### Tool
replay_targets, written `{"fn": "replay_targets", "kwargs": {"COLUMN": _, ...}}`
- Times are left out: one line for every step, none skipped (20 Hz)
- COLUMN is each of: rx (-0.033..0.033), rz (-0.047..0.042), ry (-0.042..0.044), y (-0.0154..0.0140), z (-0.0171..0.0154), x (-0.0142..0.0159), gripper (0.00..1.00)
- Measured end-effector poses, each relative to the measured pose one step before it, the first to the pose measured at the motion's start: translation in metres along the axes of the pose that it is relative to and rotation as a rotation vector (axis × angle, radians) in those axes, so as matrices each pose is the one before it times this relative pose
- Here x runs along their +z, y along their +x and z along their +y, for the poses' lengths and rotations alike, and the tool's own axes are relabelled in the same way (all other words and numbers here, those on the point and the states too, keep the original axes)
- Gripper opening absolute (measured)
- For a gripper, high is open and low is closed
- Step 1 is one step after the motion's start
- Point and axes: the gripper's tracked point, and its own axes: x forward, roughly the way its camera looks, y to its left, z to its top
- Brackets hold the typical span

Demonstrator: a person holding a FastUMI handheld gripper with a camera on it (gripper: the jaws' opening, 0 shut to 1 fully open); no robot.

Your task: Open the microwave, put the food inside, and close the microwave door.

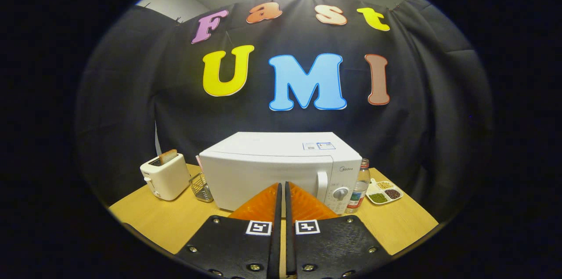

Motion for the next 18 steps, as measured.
{"fn": "replay_targets", "kwargs": {"rx": -0.01011, "rz": -0.01992, "ry": 0.00137, "y": -0.01616, "z": -0.00215, "x": 0.00369, "gripper": 0.05}}
{"fn": "replay_targets", "kwargs": {"rx": -0.0077, "rz": -0.01391, "ry": 0.00203, "y": -0.0118, "z": -0.0001, "x": 0.00215, "gripper": 0.05}}
{"fn": "replay_targets", "kwargs": {"rx": 0.0039, "rz": -0.00838, "ry": 0.00454, "y": -0.01285, "z": 0.0006, "x": 0.00102, "gripper": 0.05}}
{"fn": "replay_targets", "kwargs": {"rx": 0.00269, "rz": -0.00636, "ry": 0.00311, "y": -0.01055, "z": 0.00193, "x": 0.00203, "gripper": 0.06}}
{"fn": "replay_targets", "kwargs": {"rx": -0.00575, "rz": -0.00645, "ry": -0.0016, "y": -0.00948, "z": -0.00122, "x": 0.00161, "gripper": 0.05}}
{"fn": "replay_targets", "kwargs": {"rx": -0.00002, "rz": -0.01164, "ry": -0.00263, "y": -0.01115, "z": -0.00064, "x": 0.0039, "gripper": 0.05}}
{"fn": "replay_targets", "kwargs": {"rx": 0.00489, "rz": -0.01456, "ry": 0.00116, "y": -0.00664, "z": 0.0029, "x": 0.00284, "gripper": 0.06}}
{"fn": "replay_targets", "kwargs": {"rx": 0.01359, "rz": -0.01542, "ry": 0.00212, "y": -0.00994, "z": 0.00231, "x": 0.00377, "gripper": 0.08}}
{"fn": "replay_targets", "kwargs": {"rx": 0.00865, "rz": -0.01919, "ry": 0.00369, "y": -0.00867, "z": 0.00424, "x": 0.00359, "gripper": 0.24}}
{"fn": "replay_targets", "kwargs": {"rx": 0.00818, "rz": -0.01591, "ry": 0.00097, "y": -0.00787, "z": 0.00233, "x": 0.00335, "gripper": 0.34}}
{"fn": "replay_targets", "kwargs": {"rx": 0.00195, "rz": -0.01215, "ry": -0.00339, "y": -0.00734, "z": 0.00229, "x": 0.00236, "gripper": 0.55}}
{"fn": "replay_targets", "kwargs": {"rx": -0.00199, "rz": -0.00776, "ry": -0.00362, "y": -0.00343, "z": 0.00011, "x": 0.0008, "gripper": 0.65}}
{"fn": "replay_targets", "kwargs": {"rx": -0.01891, "rz": -0.00637, "ry": -0.00592, "y": -0.00336, "z": -0.00254, "x": 0.00415, "gripper": 0.82}}
{"fn": "replay_targets", "kwargs": {"rx": -0.01072, "rz": -0.0064, "ry": 0.00256, "y": -0.01206, "z": -0.00288, "x": -0.00392, "gripper": 0.99}}
{"fn": "replay_targets", "kwargs": {"rx": -0.00175, "rz": -0.00809, "ry": 0.01225, "y": -0.0052, "z": 0.00092, "x": 0.00189, "gripper": 0.97}}
{"fn": "replay_targets", "kwargs": {"rx": -0.00036, "rz": -0.002, "ry": 0.0119, "y": -0.0024, "z": 0.00426, "x": 0.00015, "gripper": 0.97}}
{"fn": "replay_targets", "kwargs": {"rx": 0.0011, "rz": 0.00306, "ry": 0.01157, "y": -0.00171, "z": 0.00133, "x": -0.00179, "gripper": 0.97}}
{"fn": "replay_targets", "kwargs": {"rx": 0.0004, "rz": 0.00059, "ry": 0.00572, "y": 0.00085, "z": -0.00116, "x": -0.00435, "gripper": 0.97}}
